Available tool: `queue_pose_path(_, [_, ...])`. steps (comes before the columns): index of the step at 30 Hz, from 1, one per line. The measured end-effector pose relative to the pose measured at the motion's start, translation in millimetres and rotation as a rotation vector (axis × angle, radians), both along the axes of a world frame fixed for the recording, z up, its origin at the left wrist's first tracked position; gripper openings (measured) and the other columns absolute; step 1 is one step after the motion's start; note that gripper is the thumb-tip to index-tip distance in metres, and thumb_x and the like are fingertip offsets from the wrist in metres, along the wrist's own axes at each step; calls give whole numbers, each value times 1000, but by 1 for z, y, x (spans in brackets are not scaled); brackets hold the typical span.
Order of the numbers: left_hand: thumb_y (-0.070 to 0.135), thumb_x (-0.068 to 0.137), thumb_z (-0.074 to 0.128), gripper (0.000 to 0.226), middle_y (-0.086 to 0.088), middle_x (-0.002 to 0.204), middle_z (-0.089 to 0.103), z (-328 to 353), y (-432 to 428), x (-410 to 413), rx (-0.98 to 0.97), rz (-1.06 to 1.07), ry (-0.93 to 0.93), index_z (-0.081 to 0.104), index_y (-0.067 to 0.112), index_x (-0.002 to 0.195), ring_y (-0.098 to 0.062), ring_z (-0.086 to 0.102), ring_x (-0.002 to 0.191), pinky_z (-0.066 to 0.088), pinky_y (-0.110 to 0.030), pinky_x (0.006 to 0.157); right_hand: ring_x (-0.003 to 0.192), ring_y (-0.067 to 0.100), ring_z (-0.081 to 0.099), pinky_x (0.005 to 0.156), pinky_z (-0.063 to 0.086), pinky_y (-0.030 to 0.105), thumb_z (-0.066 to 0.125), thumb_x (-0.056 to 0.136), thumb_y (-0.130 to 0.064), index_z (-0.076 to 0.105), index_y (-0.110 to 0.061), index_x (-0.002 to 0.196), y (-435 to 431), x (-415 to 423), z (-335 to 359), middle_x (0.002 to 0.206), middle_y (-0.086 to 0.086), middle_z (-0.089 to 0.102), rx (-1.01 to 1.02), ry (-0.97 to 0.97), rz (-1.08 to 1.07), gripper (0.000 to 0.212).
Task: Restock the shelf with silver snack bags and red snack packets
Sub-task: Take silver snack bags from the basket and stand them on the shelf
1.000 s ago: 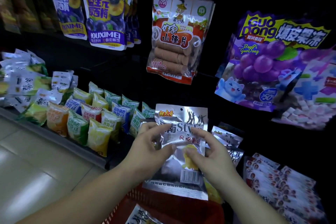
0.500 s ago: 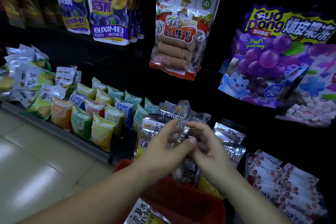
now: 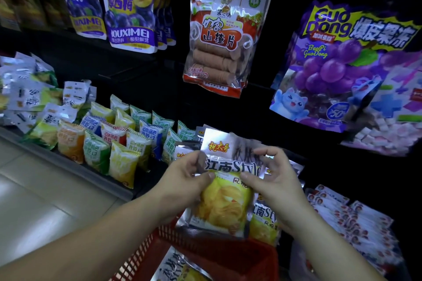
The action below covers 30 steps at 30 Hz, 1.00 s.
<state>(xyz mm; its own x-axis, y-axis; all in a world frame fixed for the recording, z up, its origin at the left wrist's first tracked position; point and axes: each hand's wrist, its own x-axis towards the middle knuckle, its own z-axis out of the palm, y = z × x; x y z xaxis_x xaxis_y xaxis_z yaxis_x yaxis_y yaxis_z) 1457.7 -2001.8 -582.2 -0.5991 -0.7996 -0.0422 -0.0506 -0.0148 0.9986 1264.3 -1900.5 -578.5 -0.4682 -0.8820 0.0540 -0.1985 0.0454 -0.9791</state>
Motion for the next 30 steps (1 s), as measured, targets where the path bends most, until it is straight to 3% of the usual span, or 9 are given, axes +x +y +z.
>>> queue_pose_path(2, [6, 92, 73, 24, 3, 91, 67, -1, -2, -3, -22, 134, -22, 52, 13, 101, -24, 62, 61, 54, -31, 56, 122, 31, 62, 86, 61, 45, 87, 80, -12, 59, -40, 110, 0, -1, 0, 133, -13, 55, -31, 39, -75, 49])
queue_pose_path(6, [7, 89, 76, 20, -3, 96, 73, -10, -11, -12, -77, 181, -68, 58, 14, 97, -16, 74, 90, 62, -38, 81, 109, -11, 57, 70, 50, 5, 81, 83, 1, 48, -46, 134, -3, -3, 3, 133, -20, 51, -54, 134, -188, 77])
queue_pose_path(8, [9, 95, 69, 16, 6, 102, 74, -12, -14, -18, -100, 93, -120, 66, 22, 103, -5, 70, 100, 59, -33, 86, 108, -10, 59, 69, 51, 7, 80, 84, 1, 34, -48, 151, -11, -5, 2, 144, -20, 48, -67, 146, -226, 94])
queue_pose_path(10, [9, 99, 63, 33, 9, 119, 68, -12, -20, -26, -74, 42, -142, 63, 31, 124, 2, 64, 106, 53, -22, 83, 98, -6, 61, 65, 51, 12, 80, 86, -3, 43, -44, 144, -22, -9, 2, 132, -17, 57, -82, 209, -307, 80])
queue_pose_path(14, [10, 103, 55, 41, -1, 118, 62, -19, -41, -41, 22, 118, -156, 52, 31, 139, 0, 51, 50, 44, -22, 51, 58, 26, 55, 51, 46, 42, 77, 90, -17, 50, -34, 102, -52, -30, -8, 82, 6, 60, -17, 335, -394, 33])
queue_pose_path(18, [8, 102, 54, 38, 4, 131, 56, -39, -71, -65, -59, 126, -244, 53, 25, 136, -7, 59, 86, 52, -28, 67, 60, 5, 39, 61, 36, 27, 78, 89, -11, 46, -23, 78, -91, -60, -38, 69, -6, 42, -19, 355, -324, 35])
queue_pose_path(21, [8, 102, 55, 34, 1, 121, 57, -63, -92, -85, -135, 38, -381, 57, 20, 134, -21, 62, 95, 53, -33, 70, 65, 9, 41, 67, 43, 22, 76, 90, -7, 47, -17, 78, -114, -81, -70, 72, -2, 44, 24, 312, -267, 33])
queue_pose_path(26, [10, 97, 59, 21, -2, 91, 66, -118, -114, -110, -317, -21, -577, 65, 30, 102, -25, 61, 68, 58, -44, 64, 76, 16, 51, 68, 41, 26, 73, 92, -5, 54, -12, 81, -136, -98, -122, 82, 1, 55, 203, 203, -159, 23])
queue_pose_path(30, [6, 95, 57, 27, 0, 86, 68, -144, -126, -117, -321, 26, -557, 63, 31, 85, -16, 60, 66, 54, -29, 61, 93, 7, 62, 85, 50, 30, 69, 97, -14, 70, -21, 93, -134, -101, -165, 99, -7, 68, 411, 183, -77, 8])
